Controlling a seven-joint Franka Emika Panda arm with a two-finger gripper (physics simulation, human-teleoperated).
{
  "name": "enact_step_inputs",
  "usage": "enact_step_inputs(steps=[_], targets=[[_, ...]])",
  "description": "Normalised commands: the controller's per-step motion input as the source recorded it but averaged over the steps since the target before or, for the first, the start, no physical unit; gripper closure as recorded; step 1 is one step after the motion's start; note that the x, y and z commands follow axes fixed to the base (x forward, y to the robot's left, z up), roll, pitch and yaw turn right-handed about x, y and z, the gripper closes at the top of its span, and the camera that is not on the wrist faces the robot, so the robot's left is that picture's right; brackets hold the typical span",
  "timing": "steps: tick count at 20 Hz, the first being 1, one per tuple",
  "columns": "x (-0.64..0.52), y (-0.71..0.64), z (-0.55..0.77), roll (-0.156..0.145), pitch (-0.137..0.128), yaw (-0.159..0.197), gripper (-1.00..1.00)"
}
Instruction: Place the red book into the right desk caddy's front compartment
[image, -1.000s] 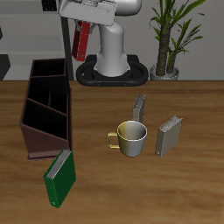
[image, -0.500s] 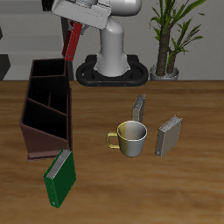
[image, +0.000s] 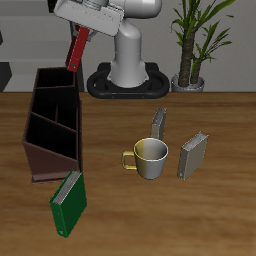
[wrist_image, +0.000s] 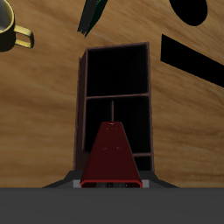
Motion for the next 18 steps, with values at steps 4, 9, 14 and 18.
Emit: enact_step_inputs(steps=[4, 9, 14, 18], targets=[[0.30, -0.11, -0.01, -0.001, 0.028, -0.017, 1.00], [0.35, 0.06, 0.00, 0.047, 0.015, -0.006, 1.00], [0.26, 0.01, 0.05, 0.043, 0.016, -0.026, 1.00], [0.19, 0.00, -0.02, 0.023, 0.012, 0.009, 1.00]])
